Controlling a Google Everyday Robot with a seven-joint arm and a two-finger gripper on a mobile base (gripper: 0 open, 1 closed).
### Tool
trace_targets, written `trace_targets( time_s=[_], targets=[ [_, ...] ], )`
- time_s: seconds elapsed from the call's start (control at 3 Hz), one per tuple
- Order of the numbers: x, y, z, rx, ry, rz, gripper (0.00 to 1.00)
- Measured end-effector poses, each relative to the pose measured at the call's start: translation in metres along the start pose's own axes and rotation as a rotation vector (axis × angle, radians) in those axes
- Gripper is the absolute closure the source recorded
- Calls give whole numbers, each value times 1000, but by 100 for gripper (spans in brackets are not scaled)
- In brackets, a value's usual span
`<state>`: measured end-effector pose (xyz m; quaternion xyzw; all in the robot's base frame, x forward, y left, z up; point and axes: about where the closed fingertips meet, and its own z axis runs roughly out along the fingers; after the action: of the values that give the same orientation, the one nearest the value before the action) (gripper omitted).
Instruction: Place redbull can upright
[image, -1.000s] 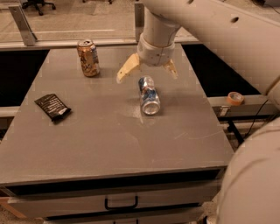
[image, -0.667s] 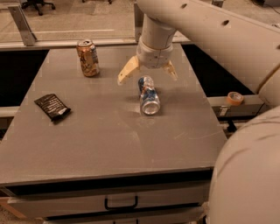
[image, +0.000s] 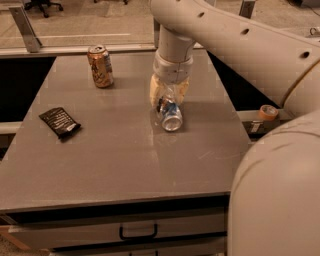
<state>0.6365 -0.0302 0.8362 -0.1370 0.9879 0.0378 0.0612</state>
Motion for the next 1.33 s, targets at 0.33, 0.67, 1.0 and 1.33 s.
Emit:
trace_targets(
  time_s=[0.33, 0.67, 1.0, 1.33],
  targets=[
    [0, 1, 2, -11, 1, -19, 72],
    [18, 17, -23, -123, -85, -109, 95],
    [24, 39, -59, -337, -283, -205, 100],
    [14, 49, -93, -523, -495, -240, 100]
  ],
)
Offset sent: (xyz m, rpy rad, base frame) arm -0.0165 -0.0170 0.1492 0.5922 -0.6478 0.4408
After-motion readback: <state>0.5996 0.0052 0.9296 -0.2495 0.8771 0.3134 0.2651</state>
